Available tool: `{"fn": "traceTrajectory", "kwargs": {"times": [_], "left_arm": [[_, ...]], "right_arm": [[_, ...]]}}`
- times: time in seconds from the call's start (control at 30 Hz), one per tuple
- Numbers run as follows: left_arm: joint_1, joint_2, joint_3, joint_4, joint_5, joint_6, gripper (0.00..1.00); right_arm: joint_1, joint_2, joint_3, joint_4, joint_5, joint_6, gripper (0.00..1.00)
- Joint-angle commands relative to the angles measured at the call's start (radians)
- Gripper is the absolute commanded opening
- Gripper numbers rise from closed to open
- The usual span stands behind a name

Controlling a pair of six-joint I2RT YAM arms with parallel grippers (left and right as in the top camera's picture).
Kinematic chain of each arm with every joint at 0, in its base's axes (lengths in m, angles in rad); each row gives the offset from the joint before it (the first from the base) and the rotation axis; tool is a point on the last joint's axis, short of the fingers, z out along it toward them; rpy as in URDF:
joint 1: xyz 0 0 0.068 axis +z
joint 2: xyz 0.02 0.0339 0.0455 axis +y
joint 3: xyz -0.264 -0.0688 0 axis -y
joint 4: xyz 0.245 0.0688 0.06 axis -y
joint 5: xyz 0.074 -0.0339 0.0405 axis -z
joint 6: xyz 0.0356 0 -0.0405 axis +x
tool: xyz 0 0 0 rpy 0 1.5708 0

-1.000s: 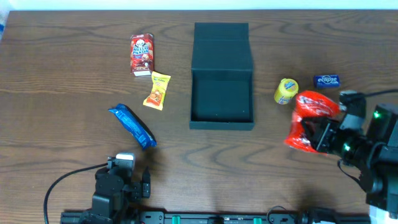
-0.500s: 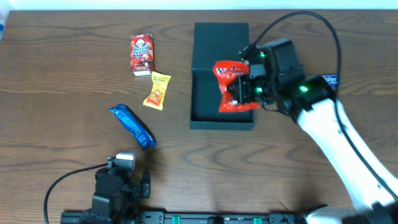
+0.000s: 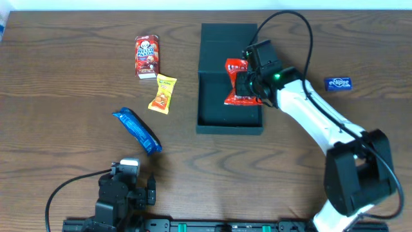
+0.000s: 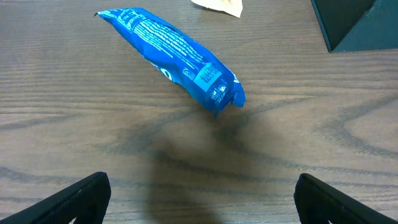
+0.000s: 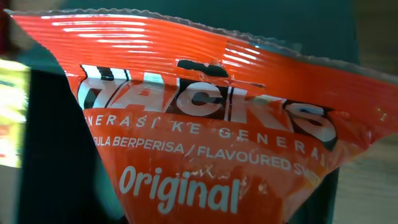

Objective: Pack container
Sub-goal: 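Lower the HACKS bag into the box and open the right gripper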

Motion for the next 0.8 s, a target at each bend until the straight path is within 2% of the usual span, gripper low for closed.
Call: {"fn": "traceTrajectory", "kwargs": {"times": [0.0, 0.57, 0.77], "left_arm": [[0.005, -0.006, -0.031, -0.017, 0.016, 0.006, 0.95], [0.005, -0.006, -0.031, -0.017, 0.015, 0.006, 0.95], [0.005, -0.006, -0.031, -0.017, 0.016, 0.006, 0.96]], "right_arm": [[0.015, 0.003, 0.028, -0.021, 0.06, 0.016, 0.24], [0.047, 0.114, 0.025, -0.024, 0.088, 0.061, 0.27], [0.053, 0.131, 0.024, -0.04, 0.097, 0.085, 0.24]]}}
